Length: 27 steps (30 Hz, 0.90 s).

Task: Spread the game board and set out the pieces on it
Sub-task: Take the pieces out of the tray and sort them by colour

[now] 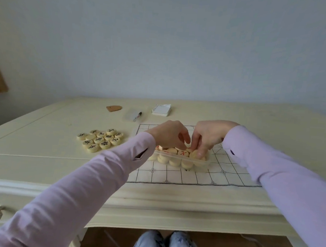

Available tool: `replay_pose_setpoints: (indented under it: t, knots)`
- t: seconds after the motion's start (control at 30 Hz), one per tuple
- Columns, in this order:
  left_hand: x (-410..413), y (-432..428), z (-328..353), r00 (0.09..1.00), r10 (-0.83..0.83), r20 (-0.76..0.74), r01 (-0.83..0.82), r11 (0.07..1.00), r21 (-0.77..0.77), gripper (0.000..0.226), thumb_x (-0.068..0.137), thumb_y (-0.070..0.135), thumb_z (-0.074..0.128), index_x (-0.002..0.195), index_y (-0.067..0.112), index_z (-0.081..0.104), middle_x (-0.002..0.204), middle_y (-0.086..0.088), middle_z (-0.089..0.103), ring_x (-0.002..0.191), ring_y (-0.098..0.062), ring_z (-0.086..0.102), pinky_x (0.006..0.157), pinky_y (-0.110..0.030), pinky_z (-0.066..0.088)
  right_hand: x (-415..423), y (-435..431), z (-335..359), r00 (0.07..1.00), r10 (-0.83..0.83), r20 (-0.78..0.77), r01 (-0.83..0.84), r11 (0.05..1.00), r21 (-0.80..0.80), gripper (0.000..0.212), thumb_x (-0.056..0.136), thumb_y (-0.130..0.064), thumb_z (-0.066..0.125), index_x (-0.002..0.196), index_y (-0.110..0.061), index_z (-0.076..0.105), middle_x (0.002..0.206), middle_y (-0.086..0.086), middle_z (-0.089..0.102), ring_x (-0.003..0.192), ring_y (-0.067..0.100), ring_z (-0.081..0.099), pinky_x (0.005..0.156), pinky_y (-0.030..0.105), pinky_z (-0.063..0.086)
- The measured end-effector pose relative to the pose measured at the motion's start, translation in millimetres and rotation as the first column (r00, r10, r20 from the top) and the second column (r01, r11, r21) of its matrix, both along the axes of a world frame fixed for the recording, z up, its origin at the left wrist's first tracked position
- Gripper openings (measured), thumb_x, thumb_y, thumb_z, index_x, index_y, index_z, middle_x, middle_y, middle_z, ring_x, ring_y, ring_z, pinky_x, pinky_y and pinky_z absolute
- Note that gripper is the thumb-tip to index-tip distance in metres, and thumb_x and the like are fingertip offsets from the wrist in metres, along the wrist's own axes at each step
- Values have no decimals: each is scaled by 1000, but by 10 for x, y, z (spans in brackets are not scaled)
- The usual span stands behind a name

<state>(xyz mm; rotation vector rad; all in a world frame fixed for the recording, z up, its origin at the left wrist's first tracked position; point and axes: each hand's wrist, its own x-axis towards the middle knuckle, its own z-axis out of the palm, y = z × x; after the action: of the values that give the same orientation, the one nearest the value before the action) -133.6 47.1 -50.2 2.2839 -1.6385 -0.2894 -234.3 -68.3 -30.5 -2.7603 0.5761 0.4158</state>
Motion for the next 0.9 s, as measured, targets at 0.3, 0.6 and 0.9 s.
replay_pose_setpoints:
  t: [0.3, 0.6, 0.9]
  knots:
    - [-73, -23, -56, 977, -7, -215, 22, 997, 70, 27, 83, 18, 68, 110, 16, 65, 83, 6, 69, 68, -12, 59, 63, -20, 47, -109, -132, -67, 939, -192, 285, 80, 929, 363, 25, 75, 10, 71, 98, 1, 71, 57, -5, 64, 60, 11, 61, 65, 16, 57]
    - [58, 4, -158, 996, -30, 81, 42, 989, -141, 20, 77, -4, 64, 85, 13, 64, 77, 5, 58, 72, -12, 54, 63, -13, 42, -109, -181, -114, 918, -189, 350, 80, 949, 304, 16, 77, 1, 72, 81, -15, 70, 71, -1, 64, 69, 12, 61, 64, 20, 52]
    - [184, 134, -113, 995, 1, 99, 11, 993, -118, 31, 83, -4, 49, 99, 13, 70, 99, 1, 71, 83, -7, 58, 66, -3, 42, 16, 118, -56, 999, 18, -36, -23, 989, -146, 20, 60, -25, 86, 65, -28, 66, 79, -11, 63, 89, 16, 61, 84, 36, 53]
